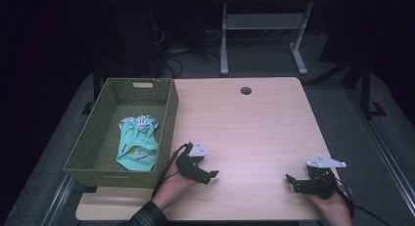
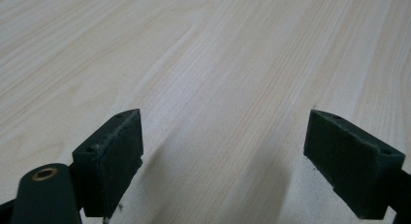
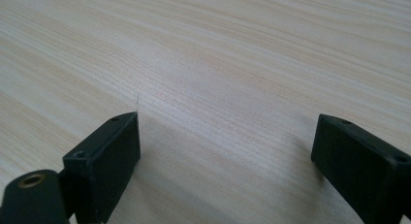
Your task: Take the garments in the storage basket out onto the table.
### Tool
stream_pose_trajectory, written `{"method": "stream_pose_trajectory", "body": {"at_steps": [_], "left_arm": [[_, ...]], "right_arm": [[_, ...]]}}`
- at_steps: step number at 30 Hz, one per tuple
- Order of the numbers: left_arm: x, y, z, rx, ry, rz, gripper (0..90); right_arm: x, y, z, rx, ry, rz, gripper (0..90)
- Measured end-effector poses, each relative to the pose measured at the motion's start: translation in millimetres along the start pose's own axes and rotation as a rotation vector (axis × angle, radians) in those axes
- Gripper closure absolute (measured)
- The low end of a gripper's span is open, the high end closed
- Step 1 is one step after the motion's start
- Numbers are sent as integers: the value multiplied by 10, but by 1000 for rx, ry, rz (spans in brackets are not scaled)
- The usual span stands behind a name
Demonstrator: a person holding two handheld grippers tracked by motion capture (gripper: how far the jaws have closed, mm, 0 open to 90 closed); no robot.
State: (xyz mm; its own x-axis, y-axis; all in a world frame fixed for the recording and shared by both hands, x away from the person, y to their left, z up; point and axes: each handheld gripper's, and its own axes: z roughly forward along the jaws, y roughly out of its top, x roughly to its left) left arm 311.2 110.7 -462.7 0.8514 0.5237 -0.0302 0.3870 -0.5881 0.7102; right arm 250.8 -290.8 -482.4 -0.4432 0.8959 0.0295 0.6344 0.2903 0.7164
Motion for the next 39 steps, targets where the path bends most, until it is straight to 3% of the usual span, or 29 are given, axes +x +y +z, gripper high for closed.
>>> {"method": "stream_pose_trajectory", "body": {"at_steps": [3,11,29,33,39], "left_arm": [[13,3,-12,-3,-12,-19,136],[17,39,-34,1,-14,-25,136],[8,121,-117,-14,1,-10,136],[9,134,-134,-13,1,-14,137],[14,157,-155,-13,7,-9,137]], "right_arm": [[0,0,0,0,0,0,98],[1,0,-1,0,0,0,98],[1,1,0,1,0,-1,96],[-8,14,23,14,-22,13,23],[-9,17,28,20,-23,19,19]]}}
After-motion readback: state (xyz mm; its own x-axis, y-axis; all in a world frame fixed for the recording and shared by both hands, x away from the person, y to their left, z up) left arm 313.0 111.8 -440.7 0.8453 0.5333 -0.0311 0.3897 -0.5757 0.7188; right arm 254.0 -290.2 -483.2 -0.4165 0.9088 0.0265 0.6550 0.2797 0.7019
